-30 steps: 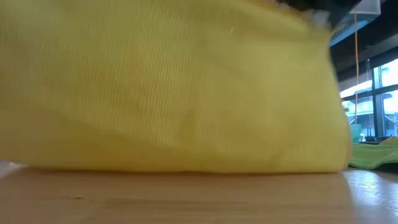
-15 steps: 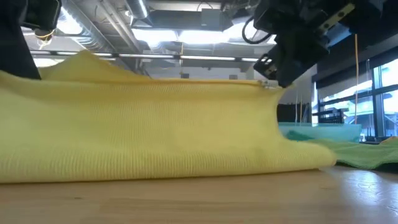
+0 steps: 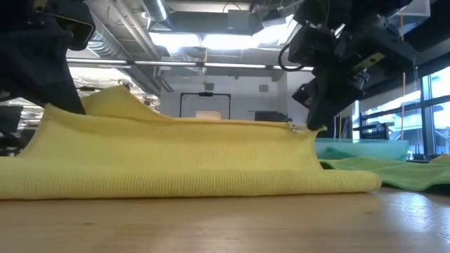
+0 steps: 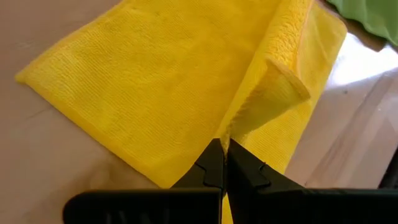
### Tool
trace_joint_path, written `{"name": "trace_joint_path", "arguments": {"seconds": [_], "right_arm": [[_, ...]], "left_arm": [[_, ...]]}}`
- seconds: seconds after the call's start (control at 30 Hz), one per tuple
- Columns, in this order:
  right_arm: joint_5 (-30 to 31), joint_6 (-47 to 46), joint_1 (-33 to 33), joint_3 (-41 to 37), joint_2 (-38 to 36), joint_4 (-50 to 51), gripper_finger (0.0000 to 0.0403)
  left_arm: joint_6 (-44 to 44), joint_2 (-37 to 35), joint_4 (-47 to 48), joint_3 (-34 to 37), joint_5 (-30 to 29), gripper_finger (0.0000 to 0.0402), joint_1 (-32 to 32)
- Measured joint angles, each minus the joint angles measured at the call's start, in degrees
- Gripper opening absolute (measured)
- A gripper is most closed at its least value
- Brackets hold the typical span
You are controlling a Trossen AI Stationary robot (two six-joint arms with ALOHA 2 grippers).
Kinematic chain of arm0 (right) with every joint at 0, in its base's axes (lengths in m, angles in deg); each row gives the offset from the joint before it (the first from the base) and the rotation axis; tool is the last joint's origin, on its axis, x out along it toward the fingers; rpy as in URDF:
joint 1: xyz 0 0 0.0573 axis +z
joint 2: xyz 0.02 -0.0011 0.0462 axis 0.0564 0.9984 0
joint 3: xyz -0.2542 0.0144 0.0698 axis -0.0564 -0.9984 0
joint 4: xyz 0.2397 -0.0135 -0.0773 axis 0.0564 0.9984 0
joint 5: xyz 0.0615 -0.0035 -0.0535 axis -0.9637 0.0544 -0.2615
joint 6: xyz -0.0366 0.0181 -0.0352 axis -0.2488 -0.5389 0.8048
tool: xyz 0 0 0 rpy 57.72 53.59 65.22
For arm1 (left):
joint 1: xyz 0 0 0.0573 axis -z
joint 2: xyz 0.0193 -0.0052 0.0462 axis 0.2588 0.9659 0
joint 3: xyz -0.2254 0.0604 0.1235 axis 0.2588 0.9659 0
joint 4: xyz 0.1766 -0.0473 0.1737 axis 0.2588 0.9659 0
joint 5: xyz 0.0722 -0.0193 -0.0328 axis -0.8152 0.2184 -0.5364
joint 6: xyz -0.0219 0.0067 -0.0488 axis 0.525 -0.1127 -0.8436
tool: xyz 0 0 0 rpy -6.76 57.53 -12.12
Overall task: Fold microfiber towels
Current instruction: Fold the left yellow microfiber cloth
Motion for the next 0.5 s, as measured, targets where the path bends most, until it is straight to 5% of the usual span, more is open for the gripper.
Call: {"name": "trace_joint_path", "arguments": {"seconds": [0.5], "right_arm": [[0.84, -3.04, -3.19, -0.04, 5.83, -8.12, 0.0003]], "left_arm": [[-4.91, 0.00, 8.57, 0.04, 0.84, 0.0000, -1.12]]}}
